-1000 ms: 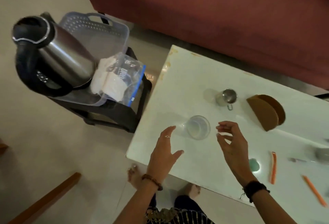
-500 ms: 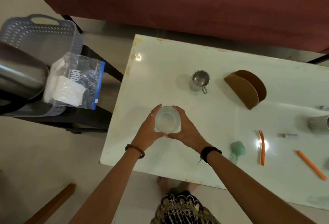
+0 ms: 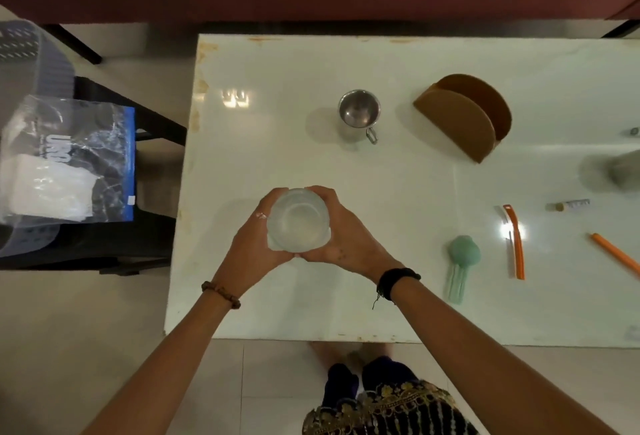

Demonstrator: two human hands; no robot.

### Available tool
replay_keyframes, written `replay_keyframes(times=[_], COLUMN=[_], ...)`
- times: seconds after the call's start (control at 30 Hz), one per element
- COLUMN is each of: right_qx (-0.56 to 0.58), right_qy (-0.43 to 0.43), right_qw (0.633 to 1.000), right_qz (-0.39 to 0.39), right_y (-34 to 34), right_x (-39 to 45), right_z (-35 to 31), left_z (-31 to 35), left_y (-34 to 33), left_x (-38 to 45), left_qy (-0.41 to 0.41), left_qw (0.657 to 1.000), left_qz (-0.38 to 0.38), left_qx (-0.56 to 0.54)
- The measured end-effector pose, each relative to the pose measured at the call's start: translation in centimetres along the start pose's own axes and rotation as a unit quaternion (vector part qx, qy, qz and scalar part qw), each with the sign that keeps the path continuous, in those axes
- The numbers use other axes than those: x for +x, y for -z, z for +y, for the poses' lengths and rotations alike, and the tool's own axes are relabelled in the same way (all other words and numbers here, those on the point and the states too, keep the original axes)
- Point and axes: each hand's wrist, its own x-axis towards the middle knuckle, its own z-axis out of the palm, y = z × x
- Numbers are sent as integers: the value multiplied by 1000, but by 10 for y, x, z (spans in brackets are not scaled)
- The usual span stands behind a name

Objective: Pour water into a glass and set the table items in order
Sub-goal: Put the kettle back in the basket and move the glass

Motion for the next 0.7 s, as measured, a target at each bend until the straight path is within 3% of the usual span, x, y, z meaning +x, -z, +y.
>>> replay_keyframes(times=[0.27, 0.7], right_qx=[-26, -139], right_qy=[-1, 44], right_qw=[999, 983], right_qz=[30, 109], right_y=[73, 330], right_x=[-55, -123], right_z=[11, 17], left_z=[50, 236], left_y=[-57, -209], left_x=[14, 114], left_qy=[-22, -107], left_qw=[998, 991], left_qz=[-53, -85], left_qx=[22, 5])
